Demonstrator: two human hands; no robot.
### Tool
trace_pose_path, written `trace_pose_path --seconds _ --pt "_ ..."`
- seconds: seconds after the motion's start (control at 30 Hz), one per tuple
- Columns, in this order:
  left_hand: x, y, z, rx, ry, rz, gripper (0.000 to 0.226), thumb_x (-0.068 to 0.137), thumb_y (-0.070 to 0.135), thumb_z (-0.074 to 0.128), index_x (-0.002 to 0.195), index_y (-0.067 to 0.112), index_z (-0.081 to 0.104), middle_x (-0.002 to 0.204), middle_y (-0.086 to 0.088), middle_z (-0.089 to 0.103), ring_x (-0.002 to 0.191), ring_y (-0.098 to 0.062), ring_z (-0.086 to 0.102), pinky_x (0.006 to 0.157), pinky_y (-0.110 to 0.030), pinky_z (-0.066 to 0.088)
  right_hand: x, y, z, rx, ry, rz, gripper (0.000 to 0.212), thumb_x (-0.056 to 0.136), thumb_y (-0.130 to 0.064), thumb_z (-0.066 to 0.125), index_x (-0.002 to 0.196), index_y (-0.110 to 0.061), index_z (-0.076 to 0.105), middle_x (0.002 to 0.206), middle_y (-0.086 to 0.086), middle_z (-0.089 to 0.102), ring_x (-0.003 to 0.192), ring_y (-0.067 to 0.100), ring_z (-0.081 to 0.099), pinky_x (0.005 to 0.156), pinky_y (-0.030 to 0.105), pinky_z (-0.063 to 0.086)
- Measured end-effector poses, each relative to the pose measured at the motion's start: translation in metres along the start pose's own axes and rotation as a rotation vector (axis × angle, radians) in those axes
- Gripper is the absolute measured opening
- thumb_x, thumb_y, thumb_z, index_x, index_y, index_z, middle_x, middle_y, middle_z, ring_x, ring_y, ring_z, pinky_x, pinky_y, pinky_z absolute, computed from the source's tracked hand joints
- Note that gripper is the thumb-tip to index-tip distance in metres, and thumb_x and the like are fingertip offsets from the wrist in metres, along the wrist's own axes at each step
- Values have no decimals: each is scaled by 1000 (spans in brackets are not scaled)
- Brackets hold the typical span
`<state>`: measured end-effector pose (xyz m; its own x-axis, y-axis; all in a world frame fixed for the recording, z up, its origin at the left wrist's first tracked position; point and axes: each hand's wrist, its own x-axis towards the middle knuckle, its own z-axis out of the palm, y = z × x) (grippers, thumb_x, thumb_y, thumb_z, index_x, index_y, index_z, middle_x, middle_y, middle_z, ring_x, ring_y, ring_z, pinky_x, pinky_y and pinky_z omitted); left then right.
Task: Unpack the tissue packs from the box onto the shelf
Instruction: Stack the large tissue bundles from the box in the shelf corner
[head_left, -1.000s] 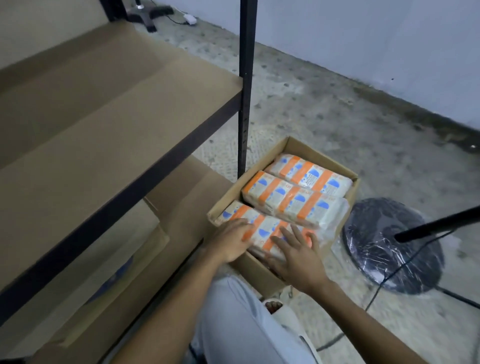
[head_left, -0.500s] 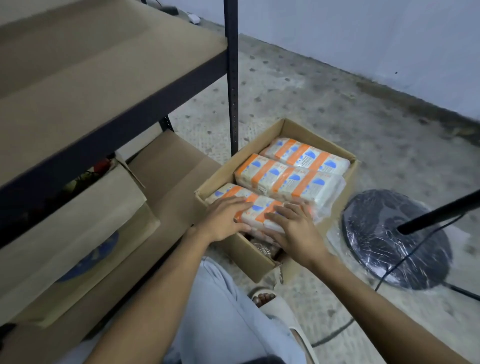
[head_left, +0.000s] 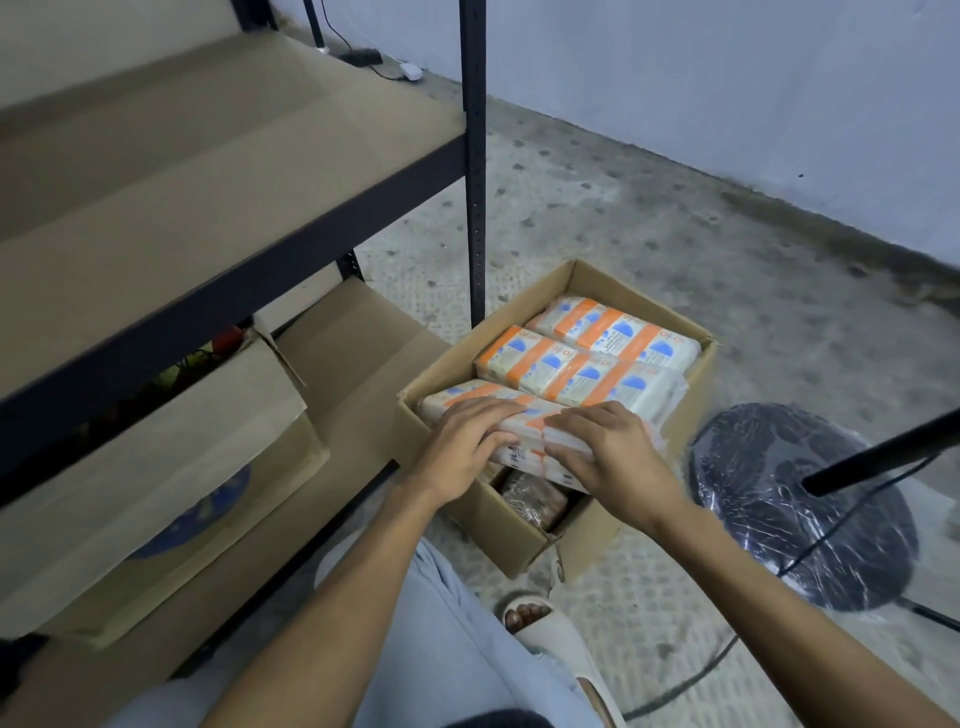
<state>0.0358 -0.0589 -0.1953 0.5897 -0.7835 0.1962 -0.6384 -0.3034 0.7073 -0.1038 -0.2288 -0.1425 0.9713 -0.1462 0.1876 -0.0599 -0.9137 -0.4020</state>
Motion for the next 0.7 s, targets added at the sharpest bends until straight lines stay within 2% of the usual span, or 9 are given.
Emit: trace_pose_path --seconds 0.13,0.4,0.57,0.7 --pt "4 19 -9 9 62 47 34 92 28 60 125 21 62 124 7 63 120 -8 51 105 -31 39 -5 -7 -23 -16 79 -40 34 86 -38 59 112 -17 68 105 4 71 89 29 60 78 39 50" --pt "11 66 -63 105 198 188 33 91 28 61 123 22 63 123 9 63 118 -9 52 107 -32 36 -4 -41 -68 -34 225 -105 35 90 -41 54 115 -19 65 111 1 68 96 29 57 85 43 45" --pt "12 105 -115 201 286 263 37 91 34 55 123 18 64 126 6 63 122 -8 50 110 -21 27 1 -74 -102 -60 405 -190 32 88 -32 62 117 -17 65 113 4 67 97 30 56 85 42 43" --pt "13 137 -159 288 341 340 34 93 27 55 124 17 63 127 4 63 124 -12 51 110 -36 34 7 -101 -130 -66 497 -239 33 90 -33 58 119 -19 64 119 3 65 101 27 55 88 39 39"
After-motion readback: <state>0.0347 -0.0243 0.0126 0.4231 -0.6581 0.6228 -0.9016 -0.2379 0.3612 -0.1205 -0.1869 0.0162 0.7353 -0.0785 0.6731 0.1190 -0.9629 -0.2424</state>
